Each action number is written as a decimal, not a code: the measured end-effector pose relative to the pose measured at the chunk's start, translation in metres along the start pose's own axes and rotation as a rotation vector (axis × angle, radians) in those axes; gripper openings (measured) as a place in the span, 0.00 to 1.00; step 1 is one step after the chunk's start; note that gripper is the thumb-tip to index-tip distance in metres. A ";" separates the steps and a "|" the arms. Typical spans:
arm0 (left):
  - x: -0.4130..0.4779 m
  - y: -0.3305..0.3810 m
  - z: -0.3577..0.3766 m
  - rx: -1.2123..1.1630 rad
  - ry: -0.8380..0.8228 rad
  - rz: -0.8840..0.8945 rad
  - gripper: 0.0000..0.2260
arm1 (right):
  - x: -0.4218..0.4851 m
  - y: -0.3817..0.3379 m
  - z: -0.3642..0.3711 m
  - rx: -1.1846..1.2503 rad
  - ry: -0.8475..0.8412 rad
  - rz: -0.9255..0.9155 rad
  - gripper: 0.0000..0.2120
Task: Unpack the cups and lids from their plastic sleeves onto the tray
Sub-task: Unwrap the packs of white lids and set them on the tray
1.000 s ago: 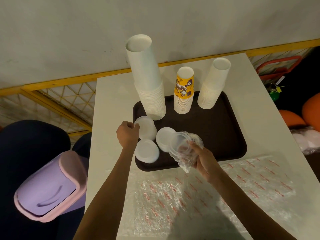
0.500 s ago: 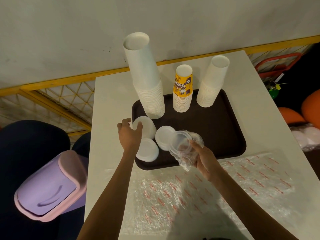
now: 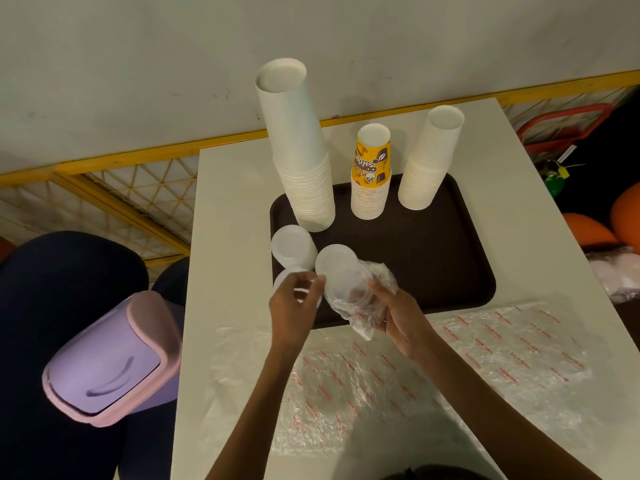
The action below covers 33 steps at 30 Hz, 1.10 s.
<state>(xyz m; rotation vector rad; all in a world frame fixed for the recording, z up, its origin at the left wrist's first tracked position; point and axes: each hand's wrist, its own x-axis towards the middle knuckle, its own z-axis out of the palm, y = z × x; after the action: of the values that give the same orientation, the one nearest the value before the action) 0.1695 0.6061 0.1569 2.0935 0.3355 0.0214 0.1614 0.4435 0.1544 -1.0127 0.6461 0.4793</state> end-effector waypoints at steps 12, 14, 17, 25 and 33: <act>-0.024 -0.002 0.000 -0.171 0.018 -0.208 0.06 | -0.013 0.008 0.006 -0.035 0.019 0.009 0.14; -0.019 -0.003 -0.006 -0.152 0.049 -0.224 0.06 | -0.014 0.007 0.006 -0.041 0.024 0.011 0.13; -0.011 -0.003 -0.012 -0.167 0.080 -0.252 0.06 | -0.013 0.008 0.006 -0.065 0.015 0.010 0.13; -0.006 -0.002 -0.013 -0.101 0.079 -0.219 0.08 | -0.012 0.006 0.009 -0.081 0.033 0.025 0.12; -0.003 0.006 -0.019 0.044 0.134 -0.052 0.09 | -0.014 0.005 0.006 -0.103 0.048 0.004 0.10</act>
<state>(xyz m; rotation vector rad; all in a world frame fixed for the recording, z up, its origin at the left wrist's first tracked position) 0.1650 0.6187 0.1723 2.1309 0.4746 0.1249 0.1497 0.4496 0.1630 -1.1234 0.6721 0.4968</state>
